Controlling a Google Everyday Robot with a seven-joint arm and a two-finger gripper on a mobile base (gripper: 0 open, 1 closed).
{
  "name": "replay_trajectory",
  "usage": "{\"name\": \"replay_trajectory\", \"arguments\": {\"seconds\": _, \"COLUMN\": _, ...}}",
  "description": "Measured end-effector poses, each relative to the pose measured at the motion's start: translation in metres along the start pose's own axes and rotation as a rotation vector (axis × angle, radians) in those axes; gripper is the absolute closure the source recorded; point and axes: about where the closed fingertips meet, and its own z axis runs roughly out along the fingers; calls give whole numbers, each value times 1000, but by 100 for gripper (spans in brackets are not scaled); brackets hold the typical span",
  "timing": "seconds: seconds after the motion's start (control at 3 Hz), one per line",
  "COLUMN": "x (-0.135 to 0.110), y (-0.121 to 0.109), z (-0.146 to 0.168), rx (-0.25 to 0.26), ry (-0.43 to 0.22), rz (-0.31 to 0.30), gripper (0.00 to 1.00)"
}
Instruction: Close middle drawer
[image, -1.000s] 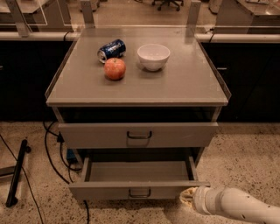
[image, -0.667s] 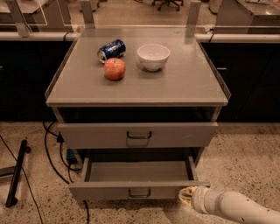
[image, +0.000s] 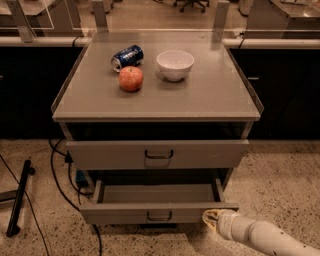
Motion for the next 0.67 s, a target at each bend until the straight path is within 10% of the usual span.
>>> {"name": "replay_trajectory", "arguments": {"seconds": 0.67, "x": 1, "y": -18, "z": 17, "rx": 46, "ry": -23, "rz": -24, "gripper": 100}}
